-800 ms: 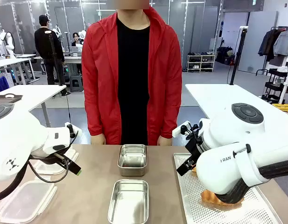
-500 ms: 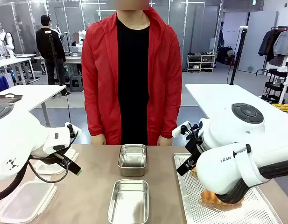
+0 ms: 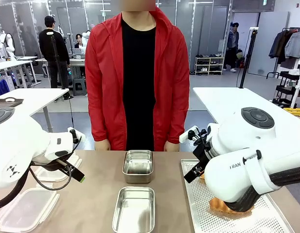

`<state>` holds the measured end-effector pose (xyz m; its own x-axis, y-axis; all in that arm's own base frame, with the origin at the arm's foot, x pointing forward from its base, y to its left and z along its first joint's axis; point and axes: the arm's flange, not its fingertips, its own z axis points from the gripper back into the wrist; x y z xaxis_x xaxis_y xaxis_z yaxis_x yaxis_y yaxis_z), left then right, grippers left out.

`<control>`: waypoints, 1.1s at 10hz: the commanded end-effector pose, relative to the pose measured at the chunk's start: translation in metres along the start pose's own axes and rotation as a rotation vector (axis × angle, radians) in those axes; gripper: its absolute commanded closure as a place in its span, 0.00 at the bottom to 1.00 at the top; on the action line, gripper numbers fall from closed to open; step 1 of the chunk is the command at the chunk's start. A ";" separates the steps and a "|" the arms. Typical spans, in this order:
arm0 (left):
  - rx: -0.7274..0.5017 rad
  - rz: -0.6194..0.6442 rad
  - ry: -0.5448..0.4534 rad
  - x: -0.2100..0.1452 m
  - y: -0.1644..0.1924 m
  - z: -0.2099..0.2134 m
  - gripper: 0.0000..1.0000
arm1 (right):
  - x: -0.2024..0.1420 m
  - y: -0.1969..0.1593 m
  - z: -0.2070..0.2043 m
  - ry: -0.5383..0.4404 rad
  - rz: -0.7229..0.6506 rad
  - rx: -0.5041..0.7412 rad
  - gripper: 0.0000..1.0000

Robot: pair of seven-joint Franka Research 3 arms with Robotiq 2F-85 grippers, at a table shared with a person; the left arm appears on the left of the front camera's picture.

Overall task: Place the bread into the airtight container.
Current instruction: Pick up a Butter Roll and place it into an empty Airtight Container.

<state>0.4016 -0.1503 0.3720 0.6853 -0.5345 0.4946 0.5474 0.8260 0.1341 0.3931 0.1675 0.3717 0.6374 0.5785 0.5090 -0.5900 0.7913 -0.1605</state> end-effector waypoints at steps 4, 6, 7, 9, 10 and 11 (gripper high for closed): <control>-0.002 -0.047 0.014 0.014 0.009 0.022 0.00 | 0.016 -0.015 0.024 -0.020 -0.001 0.014 0.00; -0.064 -0.031 0.003 0.038 0.038 0.085 0.00 | 0.042 -0.056 0.072 -0.003 0.004 -0.002 0.00; -0.115 -0.015 0.000 0.044 0.056 0.123 0.00 | 0.050 -0.079 0.104 -0.020 0.031 0.005 0.00; -0.224 -0.033 -0.001 0.046 0.079 0.205 0.00 | 0.046 -0.110 0.171 -0.022 0.128 0.091 0.00; -0.242 -0.044 -0.012 0.044 0.088 0.246 0.00 | 0.037 -0.121 0.204 -0.023 0.194 0.138 0.00; -0.274 -0.050 -0.028 0.040 0.095 0.287 0.00 | 0.024 -0.128 0.233 -0.017 0.262 0.149 0.00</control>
<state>0.3451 -0.0508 0.6305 0.6441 -0.5538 0.5277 0.6726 0.7386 -0.0458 0.3782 0.0478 0.5931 0.4997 0.7052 0.5029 -0.7436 0.6470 -0.1685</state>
